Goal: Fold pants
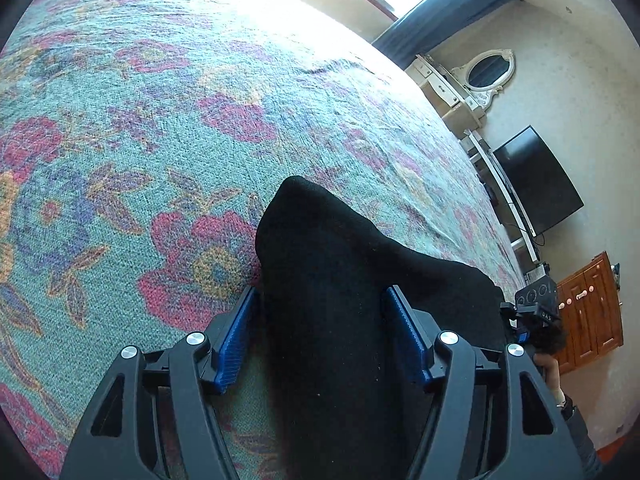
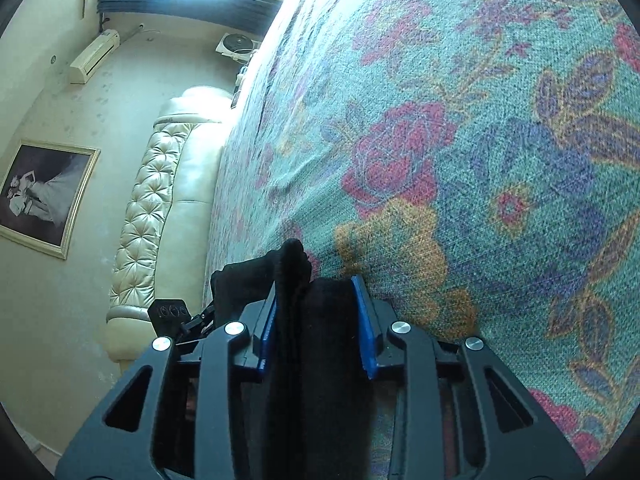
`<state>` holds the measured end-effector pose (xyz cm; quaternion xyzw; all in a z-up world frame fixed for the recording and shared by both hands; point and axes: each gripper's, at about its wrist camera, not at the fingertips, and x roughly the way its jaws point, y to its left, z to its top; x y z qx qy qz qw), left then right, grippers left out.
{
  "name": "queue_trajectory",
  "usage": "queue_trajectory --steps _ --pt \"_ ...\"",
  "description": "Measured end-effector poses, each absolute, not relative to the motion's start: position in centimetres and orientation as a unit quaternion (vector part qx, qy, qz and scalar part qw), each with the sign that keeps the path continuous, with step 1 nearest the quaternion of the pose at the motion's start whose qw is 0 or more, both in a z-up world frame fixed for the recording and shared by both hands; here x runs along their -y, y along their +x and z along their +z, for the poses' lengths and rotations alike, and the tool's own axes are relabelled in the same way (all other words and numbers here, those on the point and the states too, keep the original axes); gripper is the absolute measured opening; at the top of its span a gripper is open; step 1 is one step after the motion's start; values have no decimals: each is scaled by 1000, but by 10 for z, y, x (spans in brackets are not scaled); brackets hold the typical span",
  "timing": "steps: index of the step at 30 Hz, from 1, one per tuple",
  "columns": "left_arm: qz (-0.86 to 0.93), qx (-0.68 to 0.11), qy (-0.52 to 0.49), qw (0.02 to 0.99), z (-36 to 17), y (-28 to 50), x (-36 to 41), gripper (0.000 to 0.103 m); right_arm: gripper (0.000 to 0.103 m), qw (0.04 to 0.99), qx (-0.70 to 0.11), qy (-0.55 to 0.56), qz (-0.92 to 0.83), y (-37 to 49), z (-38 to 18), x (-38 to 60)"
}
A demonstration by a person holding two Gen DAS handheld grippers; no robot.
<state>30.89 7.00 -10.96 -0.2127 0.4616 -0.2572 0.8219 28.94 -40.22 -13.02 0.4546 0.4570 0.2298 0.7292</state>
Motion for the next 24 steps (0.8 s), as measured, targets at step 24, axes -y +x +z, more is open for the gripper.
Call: queue_trajectory --steps 24 --pt "-241 -436 -229 836 -104 250 -84 85 52 732 -418 494 213 185 -125 433"
